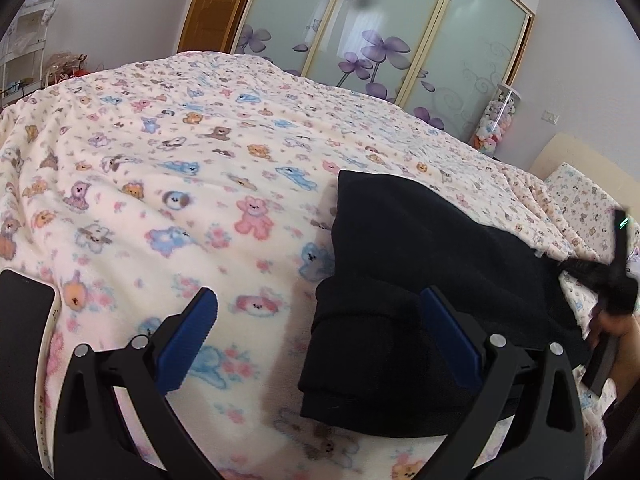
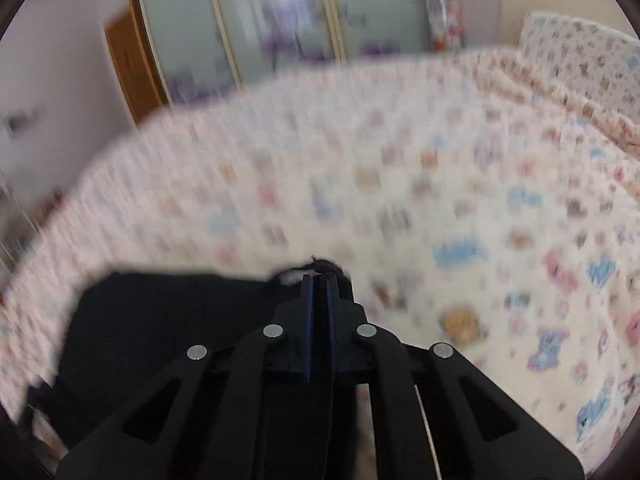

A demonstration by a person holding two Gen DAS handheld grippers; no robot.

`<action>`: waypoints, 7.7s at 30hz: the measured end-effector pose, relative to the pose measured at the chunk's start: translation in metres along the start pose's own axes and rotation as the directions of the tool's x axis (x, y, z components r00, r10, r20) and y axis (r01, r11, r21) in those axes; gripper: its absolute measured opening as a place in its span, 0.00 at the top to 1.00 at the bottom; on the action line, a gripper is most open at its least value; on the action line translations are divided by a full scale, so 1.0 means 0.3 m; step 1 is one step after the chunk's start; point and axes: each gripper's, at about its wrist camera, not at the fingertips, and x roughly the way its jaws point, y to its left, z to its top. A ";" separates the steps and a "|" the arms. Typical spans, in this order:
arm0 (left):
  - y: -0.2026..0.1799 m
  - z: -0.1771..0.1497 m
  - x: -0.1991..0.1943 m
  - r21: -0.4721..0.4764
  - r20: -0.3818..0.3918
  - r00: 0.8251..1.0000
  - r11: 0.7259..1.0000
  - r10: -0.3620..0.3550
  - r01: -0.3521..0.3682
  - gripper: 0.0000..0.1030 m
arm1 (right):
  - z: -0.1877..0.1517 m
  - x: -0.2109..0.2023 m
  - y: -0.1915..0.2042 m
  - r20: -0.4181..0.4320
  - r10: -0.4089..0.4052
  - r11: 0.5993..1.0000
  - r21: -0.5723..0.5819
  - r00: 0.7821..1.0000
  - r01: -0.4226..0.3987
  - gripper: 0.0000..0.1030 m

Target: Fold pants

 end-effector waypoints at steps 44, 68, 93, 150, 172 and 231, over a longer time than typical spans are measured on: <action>0.119 0.013 0.080 -0.142 -0.260 0.942 0.973 -0.212 0.179 0.02 | -0.278 -0.190 0.490 -0.198 0.555 0.770 -0.245 0.808 -0.589 0.52; 0.124 -0.065 -0.004 -0.284 -0.260 0.888 0.909 -0.379 0.305 0.88 | -0.116 -0.075 0.738 -0.192 0.556 0.795 -0.163 0.809 -0.585 0.44; 0.130 -0.054 -0.033 -0.275 -0.191 0.902 0.903 -0.387 0.329 0.88 | -0.090 0.075 1.063 -0.059 -0.013 0.846 -0.532 0.998 -0.021 0.85; -0.011 0.045 0.053 0.018 -0.184 0.956 0.972 -0.229 0.236 0.02 | -0.172 0.040 -0.203 -0.186 0.539 0.820 0.341 0.822 -0.460 0.28; -0.005 0.010 0.111 0.018 -0.232 0.947 0.973 -0.221 0.231 0.02 | -0.174 0.088 -0.159 -0.139 0.660 0.721 0.393 0.738 -0.571 0.40; -0.089 0.317 0.307 -0.149 -0.390 0.828 0.915 -0.402 0.374 0.88 | -0.161 -0.084 -0.101 0.069 0.671 0.712 0.217 0.738 -0.667 0.70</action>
